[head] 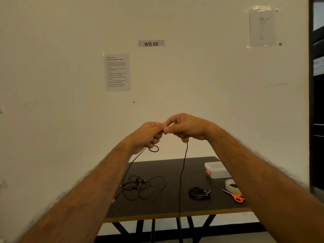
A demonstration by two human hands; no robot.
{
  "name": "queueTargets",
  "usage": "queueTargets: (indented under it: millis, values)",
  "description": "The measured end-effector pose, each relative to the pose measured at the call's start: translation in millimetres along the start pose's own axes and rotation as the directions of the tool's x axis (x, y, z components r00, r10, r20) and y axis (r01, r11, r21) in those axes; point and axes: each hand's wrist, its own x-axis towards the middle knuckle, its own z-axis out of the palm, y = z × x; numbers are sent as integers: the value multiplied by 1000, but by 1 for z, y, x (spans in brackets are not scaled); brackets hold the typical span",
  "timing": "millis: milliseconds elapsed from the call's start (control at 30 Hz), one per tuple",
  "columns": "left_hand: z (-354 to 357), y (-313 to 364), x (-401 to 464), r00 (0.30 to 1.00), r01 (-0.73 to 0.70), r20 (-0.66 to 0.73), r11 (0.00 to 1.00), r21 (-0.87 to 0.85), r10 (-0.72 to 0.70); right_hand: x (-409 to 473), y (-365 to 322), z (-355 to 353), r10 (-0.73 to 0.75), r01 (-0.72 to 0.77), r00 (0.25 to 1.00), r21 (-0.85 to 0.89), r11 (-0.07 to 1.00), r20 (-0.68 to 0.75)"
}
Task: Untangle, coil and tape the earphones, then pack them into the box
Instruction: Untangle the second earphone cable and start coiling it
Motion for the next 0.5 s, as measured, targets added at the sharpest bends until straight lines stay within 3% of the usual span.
queueTargets:
  millis: [133,233,300,367,433,500]
  values:
    - [-7,-6,-3,999,38,-23,999,3,-37,0,-1,-8,-141,92,944,-174,980,-298]
    - [-13,-13,-3,997,48,-59,999,-10,-48,1,7,-16,-137,120,867,-67,991,-478]
    - [-11,-13,-3,997,51,-54,999,-5,-52,-1,10,-15,-49,103,922,121,987,-383]
    - [-5,-10,-3,998,49,-33,999,11,-49,-2,9,-8,37,-3,991,258,966,-126]
    - [3,-6,-2,999,31,-15,998,51,-30,-1,8,-2,57,-59,998,169,984,16]
    - [7,-5,0,1000,13,-3,996,91,-13,0,5,2,14,-14,1000,32,999,2]
